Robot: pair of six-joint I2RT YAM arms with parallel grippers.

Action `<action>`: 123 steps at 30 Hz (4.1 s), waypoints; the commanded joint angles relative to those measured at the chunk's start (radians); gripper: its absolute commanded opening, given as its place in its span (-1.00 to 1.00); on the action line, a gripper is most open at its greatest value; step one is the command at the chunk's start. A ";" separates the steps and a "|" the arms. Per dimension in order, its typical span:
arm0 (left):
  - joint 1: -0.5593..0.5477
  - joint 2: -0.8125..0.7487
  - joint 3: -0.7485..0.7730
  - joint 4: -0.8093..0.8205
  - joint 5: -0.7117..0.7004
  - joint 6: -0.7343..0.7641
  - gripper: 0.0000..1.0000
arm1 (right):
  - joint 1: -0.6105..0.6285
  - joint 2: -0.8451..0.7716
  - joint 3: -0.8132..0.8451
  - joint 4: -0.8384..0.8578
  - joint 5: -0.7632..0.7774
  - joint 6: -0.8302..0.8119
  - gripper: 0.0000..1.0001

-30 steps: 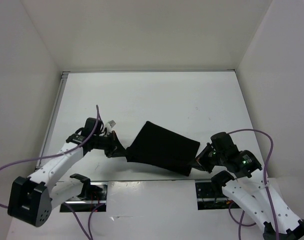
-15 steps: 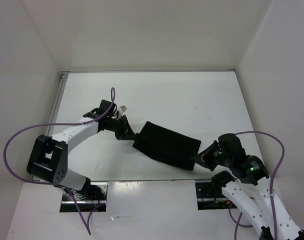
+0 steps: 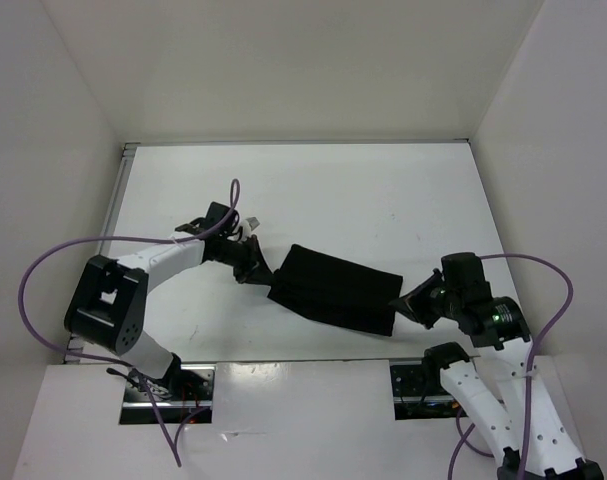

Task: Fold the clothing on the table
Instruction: Flatten the skirt out, then fold the skirt

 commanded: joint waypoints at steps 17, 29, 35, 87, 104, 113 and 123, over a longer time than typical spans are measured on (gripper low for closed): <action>-0.008 0.118 0.086 0.012 0.005 0.063 -1.00 | -0.056 0.169 0.295 -0.065 0.081 -0.238 -1.00; -0.018 0.225 0.165 0.002 0.005 0.074 -1.00 | -0.056 0.216 0.146 0.029 0.147 -0.206 -1.00; -0.027 0.258 0.233 0.029 0.014 0.037 -1.00 | -0.056 0.247 0.146 0.029 0.212 -0.170 -1.00; 0.214 -0.040 -0.126 -0.027 -0.020 0.089 -1.00 | 0.217 0.459 0.032 0.219 0.072 -0.109 -1.00; 0.205 0.288 0.299 0.013 -0.052 0.057 -1.00 | -0.034 0.808 0.319 0.308 0.167 -0.382 -1.00; 0.205 0.340 0.317 0.013 -0.070 0.057 -1.00 | -0.053 0.920 0.328 0.385 0.147 -0.410 -1.00; 0.205 0.406 0.405 0.022 -0.080 0.037 -1.00 | -0.091 1.045 0.396 0.455 0.118 -0.457 -0.98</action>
